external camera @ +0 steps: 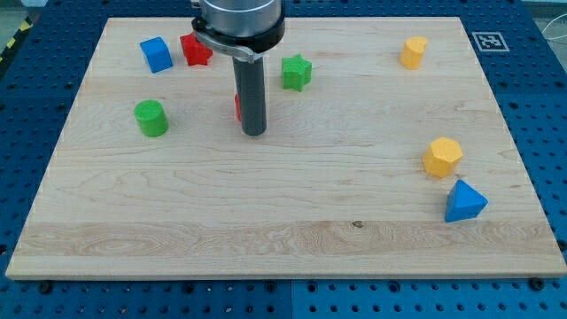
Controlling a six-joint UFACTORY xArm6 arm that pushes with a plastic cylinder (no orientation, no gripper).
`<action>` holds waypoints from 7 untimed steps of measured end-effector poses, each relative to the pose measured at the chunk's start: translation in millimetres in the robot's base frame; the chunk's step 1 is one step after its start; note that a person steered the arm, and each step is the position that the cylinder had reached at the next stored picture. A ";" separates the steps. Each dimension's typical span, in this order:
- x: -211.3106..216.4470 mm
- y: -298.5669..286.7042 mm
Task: Push the red circle near to the blue cube
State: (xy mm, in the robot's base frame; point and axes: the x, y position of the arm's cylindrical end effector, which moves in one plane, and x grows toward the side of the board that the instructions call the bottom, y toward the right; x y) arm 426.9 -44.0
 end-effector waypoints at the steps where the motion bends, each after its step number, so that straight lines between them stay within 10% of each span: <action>1: -26.9 -9.5; 7: -65.1 -45.8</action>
State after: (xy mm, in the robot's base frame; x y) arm 361.9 -89.8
